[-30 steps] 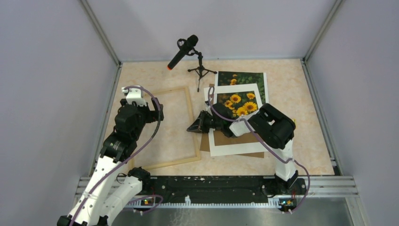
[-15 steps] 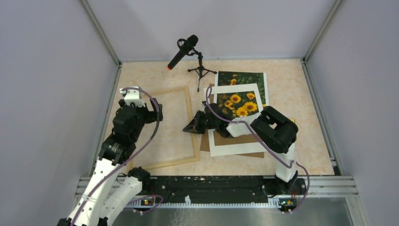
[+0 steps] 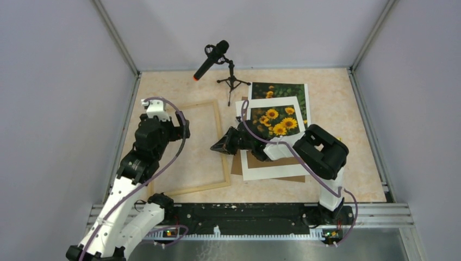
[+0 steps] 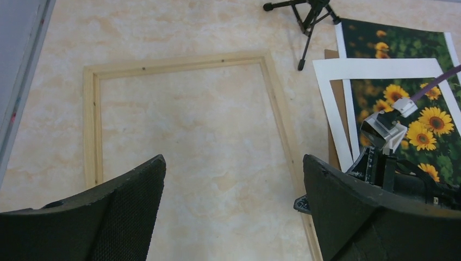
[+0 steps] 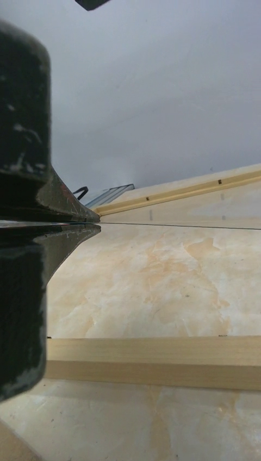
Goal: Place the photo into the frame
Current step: Place the photo frame item in the photo frame.
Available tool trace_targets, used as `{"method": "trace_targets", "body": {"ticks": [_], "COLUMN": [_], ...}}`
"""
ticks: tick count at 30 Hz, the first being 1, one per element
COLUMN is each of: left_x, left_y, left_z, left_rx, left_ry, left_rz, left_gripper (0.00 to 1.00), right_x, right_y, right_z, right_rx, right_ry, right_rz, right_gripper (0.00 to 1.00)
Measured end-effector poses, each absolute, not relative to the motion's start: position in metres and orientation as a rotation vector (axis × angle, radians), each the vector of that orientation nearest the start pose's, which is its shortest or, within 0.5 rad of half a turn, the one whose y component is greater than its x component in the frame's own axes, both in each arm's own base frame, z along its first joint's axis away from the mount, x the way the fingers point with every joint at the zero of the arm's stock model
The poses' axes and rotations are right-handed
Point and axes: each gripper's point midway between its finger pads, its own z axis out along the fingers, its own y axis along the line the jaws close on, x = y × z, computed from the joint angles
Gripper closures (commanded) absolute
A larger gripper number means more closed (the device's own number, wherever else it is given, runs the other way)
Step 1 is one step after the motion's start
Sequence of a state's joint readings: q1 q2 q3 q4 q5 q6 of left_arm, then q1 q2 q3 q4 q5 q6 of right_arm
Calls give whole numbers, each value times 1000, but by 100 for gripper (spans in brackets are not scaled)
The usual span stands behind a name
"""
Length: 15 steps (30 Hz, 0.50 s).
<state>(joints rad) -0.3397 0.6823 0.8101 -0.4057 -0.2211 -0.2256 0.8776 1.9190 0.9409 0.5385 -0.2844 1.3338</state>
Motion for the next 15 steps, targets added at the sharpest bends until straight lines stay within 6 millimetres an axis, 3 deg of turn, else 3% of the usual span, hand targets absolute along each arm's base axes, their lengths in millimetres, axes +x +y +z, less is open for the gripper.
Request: {"method": "trace_targets", "body": {"ticks": [5, 8, 15], "left_x": [288, 299, 299], "left_y": [-59, -42, 70], "left_z": [247, 232, 195], "left_rx": [-170, -275, -732], "left_ry": [1986, 2051, 2044], "left_rz": [-121, -63, 117], "left_gripper": [2, 2, 2], "right_x": [254, 252, 248], "right_y": [445, 446, 449], "right_z": [91, 94, 86], "right_rx": [334, 325, 295], "right_ry": [2382, 2369, 2365], "right_rz": [1572, 1599, 1646], "right_gripper": [100, 100, 100]}}
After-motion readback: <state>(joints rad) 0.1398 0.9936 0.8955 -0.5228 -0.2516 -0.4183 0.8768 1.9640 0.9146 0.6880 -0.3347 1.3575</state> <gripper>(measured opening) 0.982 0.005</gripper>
